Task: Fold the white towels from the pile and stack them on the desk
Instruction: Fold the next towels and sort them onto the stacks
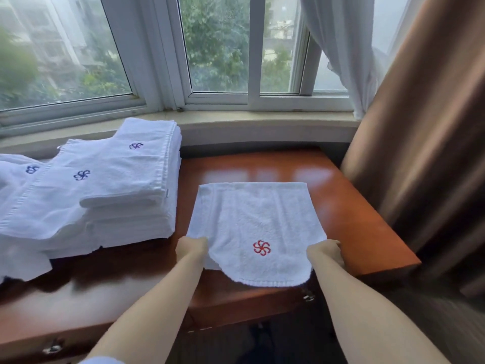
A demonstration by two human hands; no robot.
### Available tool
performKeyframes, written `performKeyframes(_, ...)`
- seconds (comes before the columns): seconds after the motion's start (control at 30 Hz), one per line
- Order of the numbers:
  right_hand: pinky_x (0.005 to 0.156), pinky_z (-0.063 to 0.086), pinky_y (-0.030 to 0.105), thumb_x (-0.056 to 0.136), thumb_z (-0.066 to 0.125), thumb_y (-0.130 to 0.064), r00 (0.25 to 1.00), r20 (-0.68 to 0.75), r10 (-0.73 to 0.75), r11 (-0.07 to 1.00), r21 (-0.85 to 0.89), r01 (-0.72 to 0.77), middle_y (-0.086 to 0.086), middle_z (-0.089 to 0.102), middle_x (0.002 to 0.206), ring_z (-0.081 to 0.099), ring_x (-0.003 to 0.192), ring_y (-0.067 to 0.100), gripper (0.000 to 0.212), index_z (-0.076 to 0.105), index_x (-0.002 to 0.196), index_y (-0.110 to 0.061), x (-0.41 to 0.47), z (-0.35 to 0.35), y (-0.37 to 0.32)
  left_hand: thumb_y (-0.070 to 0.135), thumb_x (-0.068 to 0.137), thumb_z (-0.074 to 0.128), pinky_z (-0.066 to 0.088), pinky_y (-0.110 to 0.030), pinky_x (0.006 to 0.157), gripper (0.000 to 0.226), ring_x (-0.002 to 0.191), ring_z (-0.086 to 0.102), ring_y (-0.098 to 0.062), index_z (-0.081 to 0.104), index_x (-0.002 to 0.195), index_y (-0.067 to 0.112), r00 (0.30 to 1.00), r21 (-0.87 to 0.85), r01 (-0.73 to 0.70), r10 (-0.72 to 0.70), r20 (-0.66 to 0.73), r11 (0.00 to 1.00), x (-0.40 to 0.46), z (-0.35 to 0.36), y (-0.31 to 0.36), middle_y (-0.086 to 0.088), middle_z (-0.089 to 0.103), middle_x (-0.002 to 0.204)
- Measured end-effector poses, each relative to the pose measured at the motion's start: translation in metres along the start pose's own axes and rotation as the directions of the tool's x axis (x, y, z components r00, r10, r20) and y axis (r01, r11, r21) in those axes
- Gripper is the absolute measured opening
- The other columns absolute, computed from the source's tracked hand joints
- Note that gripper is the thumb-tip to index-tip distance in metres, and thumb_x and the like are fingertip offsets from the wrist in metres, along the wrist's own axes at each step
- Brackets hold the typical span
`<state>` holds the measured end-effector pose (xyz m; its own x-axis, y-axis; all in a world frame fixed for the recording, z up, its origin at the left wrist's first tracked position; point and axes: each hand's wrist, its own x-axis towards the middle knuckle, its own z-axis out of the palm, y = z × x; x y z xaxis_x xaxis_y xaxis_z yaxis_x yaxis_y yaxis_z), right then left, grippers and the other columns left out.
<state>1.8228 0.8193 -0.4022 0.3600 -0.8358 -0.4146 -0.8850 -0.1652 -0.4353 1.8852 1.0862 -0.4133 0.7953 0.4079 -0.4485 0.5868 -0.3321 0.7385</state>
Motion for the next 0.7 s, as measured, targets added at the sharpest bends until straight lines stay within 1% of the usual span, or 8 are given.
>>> performKeyframes(0.13,0.091,0.05,0.043,0.09,0.053,-0.004,0.996,0.038,-0.075,0.995,0.071,0.072,0.019,0.061,0.118,0.06,0.111,0.036,0.037,0.049,0.126,0.005,0.001,-0.006,-0.039,0.002,0.089,0.049,0.05,-0.028,0.043,0.012,0.065,0.055,-0.028,0.043,0.099,0.005,0.972,-0.077,0.134,-0.116,0.204,0.988,0.006,0.0,0.05,-0.012,0.046,0.081)
performKeyframes(0.2,0.087,0.049,0.039,0.091,0.047,-0.001,0.987,0.124,-0.1,0.959,0.277,0.062,0.02,0.06,0.112,0.061,0.108,0.034,0.033,0.055,0.122,0.006,0.005,-0.009,-0.06,-0.005,0.089,0.046,0.054,-0.034,0.045,0.013,0.064,0.058,-0.03,0.043,0.091,0.007,0.971,-0.227,0.057,-0.001,0.24,0.972,0.007,-0.004,0.077,-0.013,0.049,0.081)
performKeyframes(0.3,0.084,0.041,0.034,0.095,0.036,-0.003,0.956,-0.198,-0.215,0.801,0.525,0.289,0.02,0.059,0.12,0.056,0.103,0.033,0.032,0.06,0.115,0.0,0.005,-0.031,-0.097,-0.012,0.086,0.038,0.051,-0.027,0.047,0.028,0.067,0.058,-0.012,0.041,0.069,0.01,0.88,-0.446,-0.437,0.473,-0.035,0.781,0.008,-0.018,0.118,-0.001,0.059,0.08)
performKeyframes(0.37,0.085,0.039,0.032,0.098,0.032,-0.007,0.85,-0.418,-0.321,0.724,0.47,0.504,0.016,0.059,0.122,0.054,0.107,0.033,0.032,0.058,0.118,-0.006,0.0,-0.049,-0.107,-0.012,0.088,0.038,0.047,-0.013,0.048,0.032,0.063,0.061,-0.002,0.042,0.068,0.012,0.794,-0.414,-0.603,0.563,-0.23,0.682,0.003,-0.032,0.134,0.002,0.067,0.09)
performKeyframes(0.43,0.085,0.039,0.032,0.099,0.033,-0.012,0.808,-0.477,-0.345,0.682,0.463,0.565,0.014,0.06,0.122,0.055,0.109,0.033,0.031,0.056,0.12,-0.01,0.002,-0.053,-0.097,-0.011,0.089,0.041,0.041,-0.005,0.051,0.028,0.06,0.061,0.0,0.048,0.076,0.013,0.763,-0.33,-0.642,0.535,-0.364,0.692,0.004,-0.04,0.126,-0.006,0.064,0.098)
performKeyframes(0.53,0.086,0.04,0.033,0.098,0.043,-0.018,0.885,-0.336,-0.323,0.744,0.488,0.457,0.015,0.061,0.123,0.056,0.11,0.034,0.029,0.052,0.124,-0.009,0.013,-0.029,-0.053,-0.009,0.088,0.051,0.044,-0.004,0.047,0.017,0.055,0.06,0.002,0.052,0.088,0.007,0.821,-0.254,-0.559,0.485,-0.302,0.789,0.018,-0.029,0.07,-0.011,0.056,0.1)
performKeyframes(0.63,0.088,0.042,0.036,0.095,0.053,-0.021,0.942,-0.2,-0.27,0.871,0.366,0.328,0.02,0.06,0.124,0.056,0.112,0.038,0.033,0.054,0.123,-0.003,0.025,0.005,0.0,-0.006,0.078,0.067,0.058,-0.041,0.075,0.025,0.086,0.064,-0.03,0.054,0.094,0.006,0.96,-0.191,-0.27,0.249,-0.126,0.944,0.035,-0.016,0.005,-0.02,0.06,0.11)
performKeyframes(0.7,0.086,0.045,0.038,0.091,0.062,-0.023,0.97,-0.127,-0.206,0.932,0.276,0.235,0.023,0.061,0.119,0.058,0.109,0.04,0.037,0.057,0.117,0.003,0.032,0.022,0.028,-0.004,0.072,0.077,0.056,-0.048,0.083,0.042,0.099,0.063,-0.036,0.053,0.105,0.005,0.996,-0.151,-0.092,0.091,-0.013,0.984,0.039,-0.012,-0.025,-0.02,0.056,0.112)
